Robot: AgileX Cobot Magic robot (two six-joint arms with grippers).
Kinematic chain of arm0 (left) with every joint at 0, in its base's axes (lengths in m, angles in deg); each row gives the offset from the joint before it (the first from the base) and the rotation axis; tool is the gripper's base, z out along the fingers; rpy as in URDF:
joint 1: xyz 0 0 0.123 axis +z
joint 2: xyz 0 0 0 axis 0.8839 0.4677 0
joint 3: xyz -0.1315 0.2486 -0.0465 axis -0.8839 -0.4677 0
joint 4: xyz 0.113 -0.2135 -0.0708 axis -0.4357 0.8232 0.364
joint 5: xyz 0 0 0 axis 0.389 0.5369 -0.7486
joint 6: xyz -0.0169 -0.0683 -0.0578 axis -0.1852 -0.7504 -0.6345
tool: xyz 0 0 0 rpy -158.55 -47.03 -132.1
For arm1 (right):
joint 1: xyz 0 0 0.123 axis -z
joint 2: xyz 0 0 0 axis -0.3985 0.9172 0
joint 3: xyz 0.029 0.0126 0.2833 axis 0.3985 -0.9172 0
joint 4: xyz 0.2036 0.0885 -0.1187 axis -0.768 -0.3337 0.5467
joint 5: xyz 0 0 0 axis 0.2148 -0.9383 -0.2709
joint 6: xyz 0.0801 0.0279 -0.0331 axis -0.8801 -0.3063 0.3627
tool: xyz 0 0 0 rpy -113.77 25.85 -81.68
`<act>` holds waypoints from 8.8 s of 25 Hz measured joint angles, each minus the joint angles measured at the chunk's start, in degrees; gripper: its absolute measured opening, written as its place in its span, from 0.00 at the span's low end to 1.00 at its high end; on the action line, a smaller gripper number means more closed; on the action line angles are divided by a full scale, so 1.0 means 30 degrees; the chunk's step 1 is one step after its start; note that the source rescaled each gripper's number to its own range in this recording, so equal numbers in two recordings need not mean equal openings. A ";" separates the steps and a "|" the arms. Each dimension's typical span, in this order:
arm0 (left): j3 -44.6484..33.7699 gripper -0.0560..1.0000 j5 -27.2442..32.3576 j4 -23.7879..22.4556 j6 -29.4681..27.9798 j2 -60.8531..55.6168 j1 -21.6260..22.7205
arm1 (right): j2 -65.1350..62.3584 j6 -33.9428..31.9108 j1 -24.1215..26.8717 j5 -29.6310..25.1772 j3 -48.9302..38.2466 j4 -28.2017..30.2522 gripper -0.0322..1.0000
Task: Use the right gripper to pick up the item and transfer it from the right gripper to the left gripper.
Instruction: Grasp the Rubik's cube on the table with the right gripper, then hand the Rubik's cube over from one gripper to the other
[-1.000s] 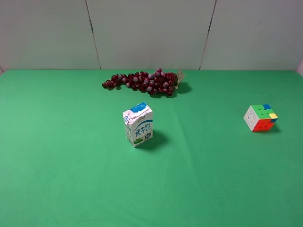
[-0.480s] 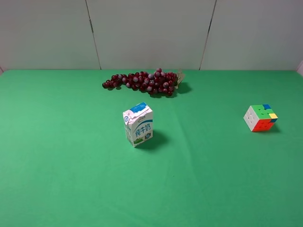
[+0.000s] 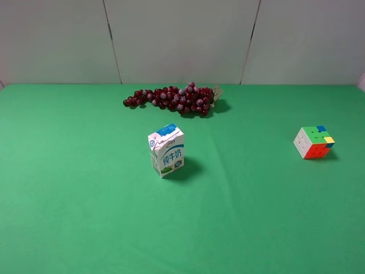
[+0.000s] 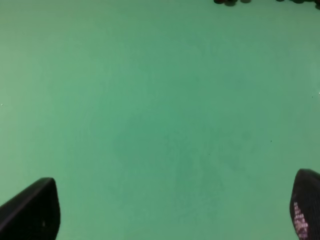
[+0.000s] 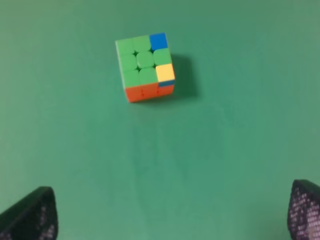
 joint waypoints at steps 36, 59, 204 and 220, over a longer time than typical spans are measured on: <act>0.0000 0.79 0.0000 0.0000 0.0000 0.0000 0.0000 | 1.7923 0.4751 0.0016 0.3191 0.6565 -0.1364 1.00; 0.0000 0.79 0.0000 0.0000 0.0000 0.0000 0.0000 | 2.0009 0.4602 0.0016 0.4115 0.6581 -0.0992 0.67; 0.5281 0.79 -1.3219 -0.3473 0.3643 2.3151 -1.6678 | 1.4629 1.5755 -0.8371 -0.3653 0.9688 -1.8195 0.06; 0.8972 0.79 -1.4037 -1.0435 -0.2754 2.6954 -1.8913 | 1.4629 1.5623 -0.8371 -0.3603 0.9688 -1.8078 0.06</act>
